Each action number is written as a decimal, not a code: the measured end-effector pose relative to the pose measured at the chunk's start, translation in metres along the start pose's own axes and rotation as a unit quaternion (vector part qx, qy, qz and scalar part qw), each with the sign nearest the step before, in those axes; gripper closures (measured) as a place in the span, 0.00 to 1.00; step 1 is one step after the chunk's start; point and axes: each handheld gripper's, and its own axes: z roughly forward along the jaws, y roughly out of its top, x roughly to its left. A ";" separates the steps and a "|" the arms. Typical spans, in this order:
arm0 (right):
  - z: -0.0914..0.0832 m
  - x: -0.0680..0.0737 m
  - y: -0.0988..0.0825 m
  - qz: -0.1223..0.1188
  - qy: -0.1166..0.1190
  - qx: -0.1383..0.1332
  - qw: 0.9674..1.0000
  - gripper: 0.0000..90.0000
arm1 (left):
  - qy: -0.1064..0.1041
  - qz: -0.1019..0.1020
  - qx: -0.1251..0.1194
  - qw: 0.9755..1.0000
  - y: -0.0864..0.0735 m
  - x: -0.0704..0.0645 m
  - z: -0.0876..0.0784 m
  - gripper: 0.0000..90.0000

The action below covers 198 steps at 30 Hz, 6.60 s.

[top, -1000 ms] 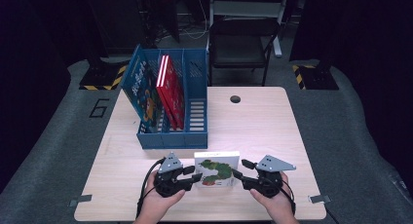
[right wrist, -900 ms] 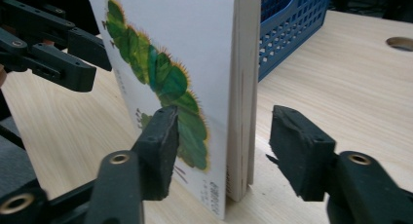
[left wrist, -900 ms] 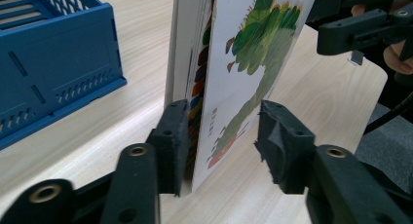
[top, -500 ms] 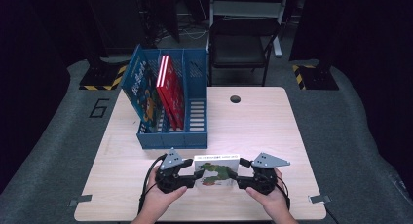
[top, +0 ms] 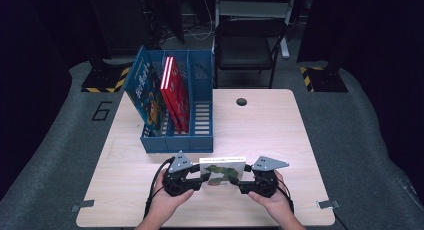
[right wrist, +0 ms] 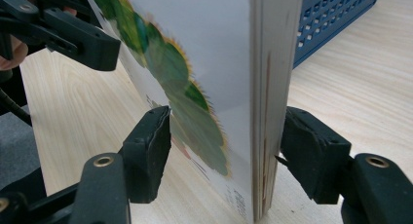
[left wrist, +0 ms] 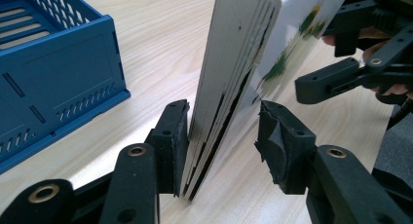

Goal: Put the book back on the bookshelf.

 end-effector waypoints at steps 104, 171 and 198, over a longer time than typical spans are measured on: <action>-0.024 0.038 0.029 -0.135 0.051 0.012 0.989 0.85 | -0.014 0.043 0.018 0.999 -0.001 -0.001 0.000 0.47; -0.016 0.041 0.036 -0.142 0.036 0.054 0.988 0.71 | -0.048 0.112 0.002 0.993 0.014 -0.017 -0.010 0.60; -0.013 0.047 0.035 -0.145 0.032 0.081 0.986 0.65 | -0.068 0.093 0.051 0.992 0.001 -0.012 0.009 0.49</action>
